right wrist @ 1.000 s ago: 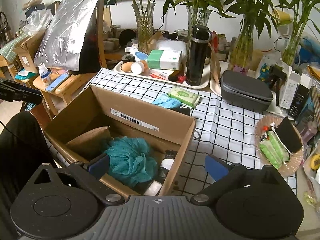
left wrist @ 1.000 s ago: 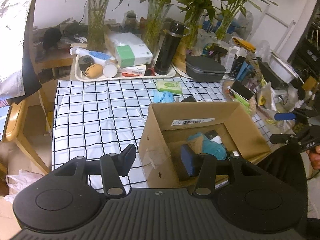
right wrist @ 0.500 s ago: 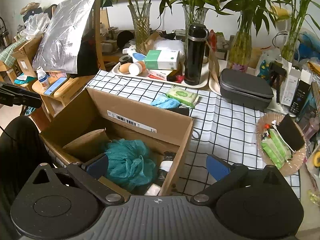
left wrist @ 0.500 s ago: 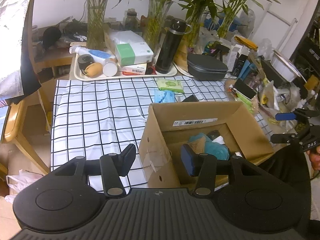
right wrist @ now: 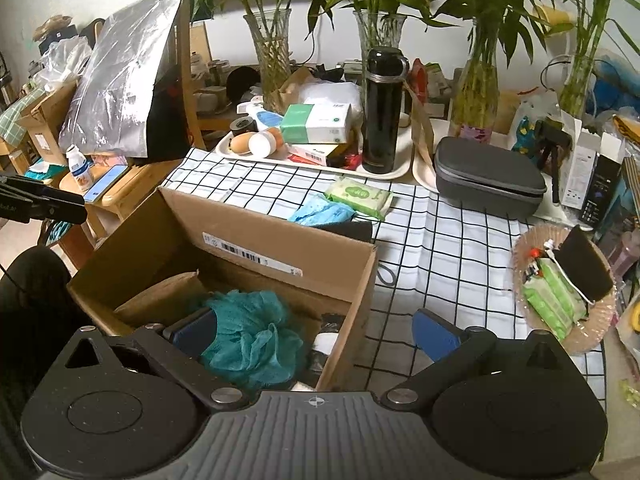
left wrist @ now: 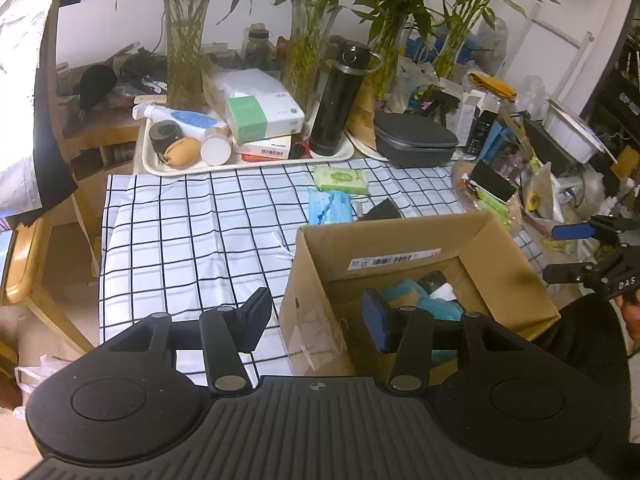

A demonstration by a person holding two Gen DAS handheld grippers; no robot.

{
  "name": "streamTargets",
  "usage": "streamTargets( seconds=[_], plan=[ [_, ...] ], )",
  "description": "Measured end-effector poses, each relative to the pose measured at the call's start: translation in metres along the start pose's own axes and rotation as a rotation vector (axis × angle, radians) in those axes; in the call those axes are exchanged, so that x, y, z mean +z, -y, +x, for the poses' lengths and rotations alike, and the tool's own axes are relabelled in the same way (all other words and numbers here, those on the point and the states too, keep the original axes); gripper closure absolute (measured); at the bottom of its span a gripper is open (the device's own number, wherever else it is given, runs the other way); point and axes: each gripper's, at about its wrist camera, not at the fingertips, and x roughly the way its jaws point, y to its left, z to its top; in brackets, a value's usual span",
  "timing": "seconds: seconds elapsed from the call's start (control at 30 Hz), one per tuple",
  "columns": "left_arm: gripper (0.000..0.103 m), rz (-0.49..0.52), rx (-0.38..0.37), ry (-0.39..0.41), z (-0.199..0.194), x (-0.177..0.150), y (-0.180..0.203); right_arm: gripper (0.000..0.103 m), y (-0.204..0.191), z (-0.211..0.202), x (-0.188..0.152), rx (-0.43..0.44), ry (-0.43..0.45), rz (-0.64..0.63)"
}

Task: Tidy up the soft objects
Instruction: 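Move the right tool to the black foam sponge while the left tool moves toward the blue packet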

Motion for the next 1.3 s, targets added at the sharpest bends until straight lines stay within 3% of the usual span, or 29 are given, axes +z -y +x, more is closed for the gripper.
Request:
streamTargets(
  seconds=[0.9,1.3],
  plan=[
    [0.054,-0.039,-0.023,0.043,0.034,0.024,-0.020,0.000,0.035,0.042,0.021,0.052,0.022,0.091],
    [0.054,-0.071,-0.050,0.076,0.046,0.034,-0.038,0.003,0.064,0.069,0.036,0.120,0.055,0.156]
  ],
)
